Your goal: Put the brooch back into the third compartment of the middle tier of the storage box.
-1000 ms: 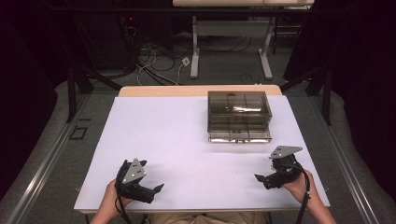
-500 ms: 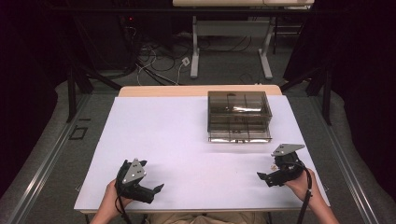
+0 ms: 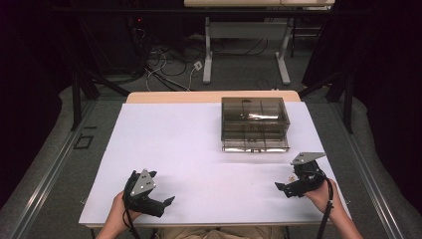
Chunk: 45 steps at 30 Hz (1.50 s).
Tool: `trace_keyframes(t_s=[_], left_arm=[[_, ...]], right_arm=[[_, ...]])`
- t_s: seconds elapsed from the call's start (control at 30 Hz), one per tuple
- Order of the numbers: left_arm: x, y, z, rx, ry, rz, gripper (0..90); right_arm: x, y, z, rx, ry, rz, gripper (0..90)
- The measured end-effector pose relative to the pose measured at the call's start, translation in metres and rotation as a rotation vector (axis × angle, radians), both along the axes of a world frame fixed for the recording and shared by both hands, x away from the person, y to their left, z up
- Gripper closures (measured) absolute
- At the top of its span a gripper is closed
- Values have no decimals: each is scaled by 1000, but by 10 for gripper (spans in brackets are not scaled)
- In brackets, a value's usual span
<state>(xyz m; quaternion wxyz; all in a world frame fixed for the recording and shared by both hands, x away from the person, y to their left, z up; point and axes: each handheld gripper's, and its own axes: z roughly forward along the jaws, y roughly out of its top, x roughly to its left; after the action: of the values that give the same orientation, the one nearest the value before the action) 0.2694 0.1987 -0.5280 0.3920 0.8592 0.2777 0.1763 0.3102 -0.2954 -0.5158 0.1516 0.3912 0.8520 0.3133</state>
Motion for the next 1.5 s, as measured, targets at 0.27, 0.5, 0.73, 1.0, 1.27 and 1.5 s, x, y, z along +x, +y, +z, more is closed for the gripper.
trace_keyframes(t_s=[0.27,0.5,0.73,1.0,1.27,1.5], left_arm=[[0,0,1,4,2,-2,0],[0,0,0,6,-5,-1,0],[0,-1,0,6,-5,-2,0],[0,-1,0,9,-4,-4,0],[0,-2,-1,4,4,-2,0],[0,-2,-1,4,2,-1,0]], right_arm=[[5,-6,-5,22,56,-14,0],[10,-13,-8,16,66,-42,0],[13,-23,-8,41,85,-114,154],[15,-31,-6,41,103,-185,361],[16,-28,-11,6,157,-181,530],[16,-24,-15,-12,179,-172,654]])
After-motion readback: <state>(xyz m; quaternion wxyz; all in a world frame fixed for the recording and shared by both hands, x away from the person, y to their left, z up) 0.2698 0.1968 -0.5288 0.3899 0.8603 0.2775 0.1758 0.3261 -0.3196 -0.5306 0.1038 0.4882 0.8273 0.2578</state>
